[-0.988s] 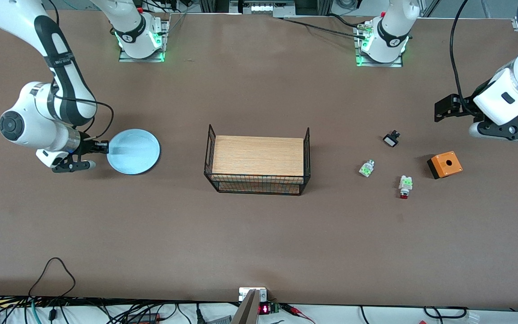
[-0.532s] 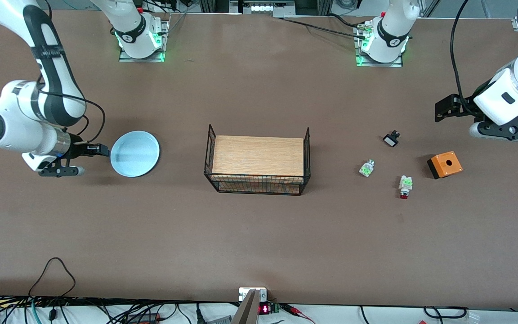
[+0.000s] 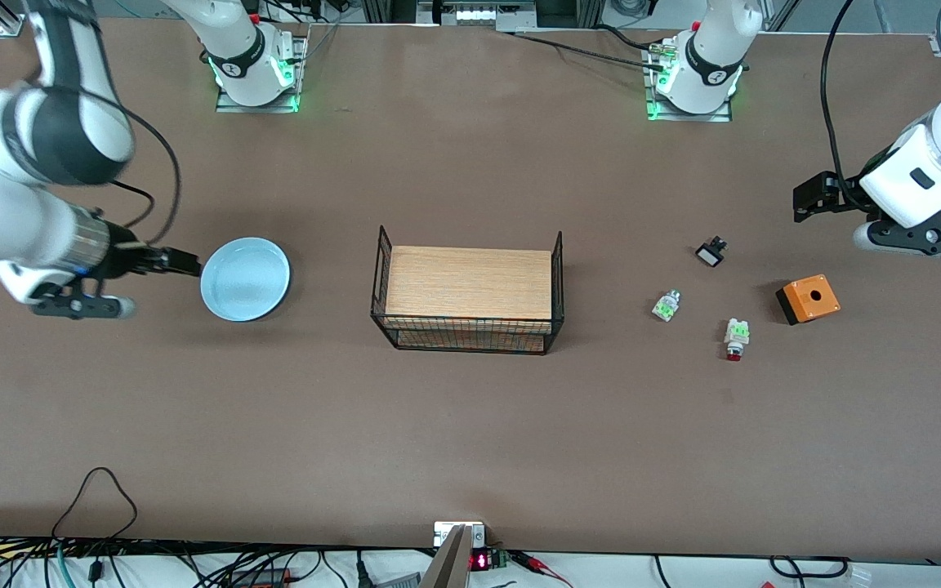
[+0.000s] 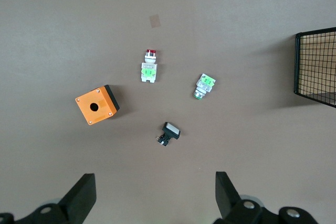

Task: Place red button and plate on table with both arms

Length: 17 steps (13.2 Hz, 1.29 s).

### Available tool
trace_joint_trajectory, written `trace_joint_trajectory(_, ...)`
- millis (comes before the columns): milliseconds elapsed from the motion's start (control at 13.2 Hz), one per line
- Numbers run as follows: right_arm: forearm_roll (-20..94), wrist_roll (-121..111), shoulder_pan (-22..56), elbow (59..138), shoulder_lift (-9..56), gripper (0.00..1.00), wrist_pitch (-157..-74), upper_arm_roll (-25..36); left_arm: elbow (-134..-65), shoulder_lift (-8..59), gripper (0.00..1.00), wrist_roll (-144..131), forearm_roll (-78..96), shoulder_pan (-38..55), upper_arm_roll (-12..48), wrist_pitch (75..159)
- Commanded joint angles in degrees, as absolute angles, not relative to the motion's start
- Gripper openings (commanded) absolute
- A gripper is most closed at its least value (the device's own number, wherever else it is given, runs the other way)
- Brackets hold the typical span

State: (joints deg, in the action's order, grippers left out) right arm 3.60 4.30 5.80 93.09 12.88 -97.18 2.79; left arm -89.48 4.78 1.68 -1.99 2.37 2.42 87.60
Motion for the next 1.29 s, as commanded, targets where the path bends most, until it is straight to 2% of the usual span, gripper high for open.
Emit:
trace_joint_trajectory(0,-0.1,4.7,5.7,84.3,12.8,1.00,-88.7,2.9,-88.3,5.1,1.00,2.9,-2.8,2.7,2.3,87.2)
trace_joint_trajectory(380,0.5,1.8,5.3,83.9,7.0,1.00,-87.9,6.7,-88.3,5.1,1.00,2.9,-2.9,2.5,2.3,88.1)
trace_joint_trajectory(684,0.1,1.0,4.1,89.3,4.4,1.00,-86.8,7.0,-88.4,5.1,1.00,2.9,-2.9,2.7,2.3,88.0)
trace_joint_trajectory(1216,0.2,-1.1,4.2,89.1,3.1,1.00,-85.3,6.9,-88.5,5.1,1.00,3.0,-2.6,2.7,2.3,87.9)
